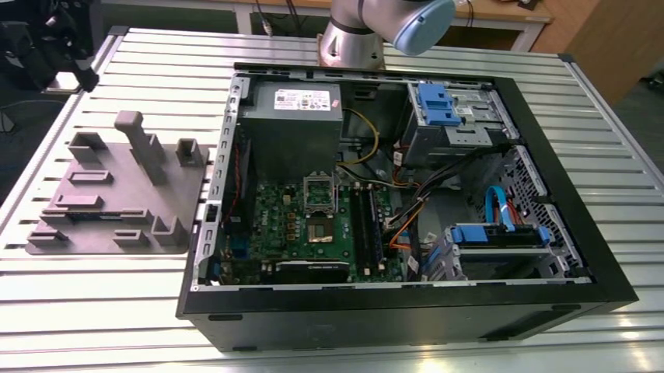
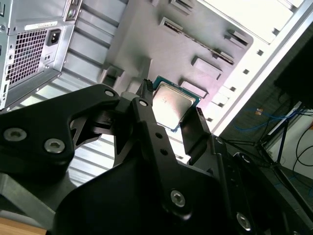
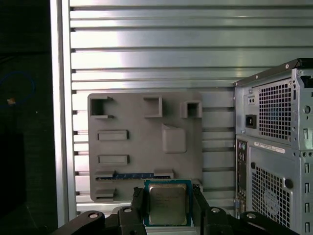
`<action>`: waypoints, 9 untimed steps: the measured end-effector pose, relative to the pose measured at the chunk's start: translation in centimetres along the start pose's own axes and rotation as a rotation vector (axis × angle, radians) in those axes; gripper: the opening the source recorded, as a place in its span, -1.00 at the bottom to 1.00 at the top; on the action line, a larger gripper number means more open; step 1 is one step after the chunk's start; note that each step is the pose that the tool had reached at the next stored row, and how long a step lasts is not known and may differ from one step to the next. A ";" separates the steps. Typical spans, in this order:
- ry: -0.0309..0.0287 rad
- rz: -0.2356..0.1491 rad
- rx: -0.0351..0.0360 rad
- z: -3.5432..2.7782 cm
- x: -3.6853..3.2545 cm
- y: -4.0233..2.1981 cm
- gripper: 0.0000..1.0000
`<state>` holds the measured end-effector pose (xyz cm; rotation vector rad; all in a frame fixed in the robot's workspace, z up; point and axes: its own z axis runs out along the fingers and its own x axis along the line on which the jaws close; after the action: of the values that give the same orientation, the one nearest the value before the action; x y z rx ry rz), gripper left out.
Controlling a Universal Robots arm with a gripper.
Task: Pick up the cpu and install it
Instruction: 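Pick up the cpu and move it towards the insertion slot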
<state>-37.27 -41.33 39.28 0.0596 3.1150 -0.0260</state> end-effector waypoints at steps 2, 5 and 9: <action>-0.0002 0.000 -0.0001 0.01 -0.11 0.00 -0.05; -0.0001 0.000 0.0000 0.01 -0.23 0.01 -0.05; -0.0001 0.000 0.0000 0.02 -0.37 0.01 -0.05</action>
<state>-36.90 -41.33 39.28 0.0595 3.1149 -0.0260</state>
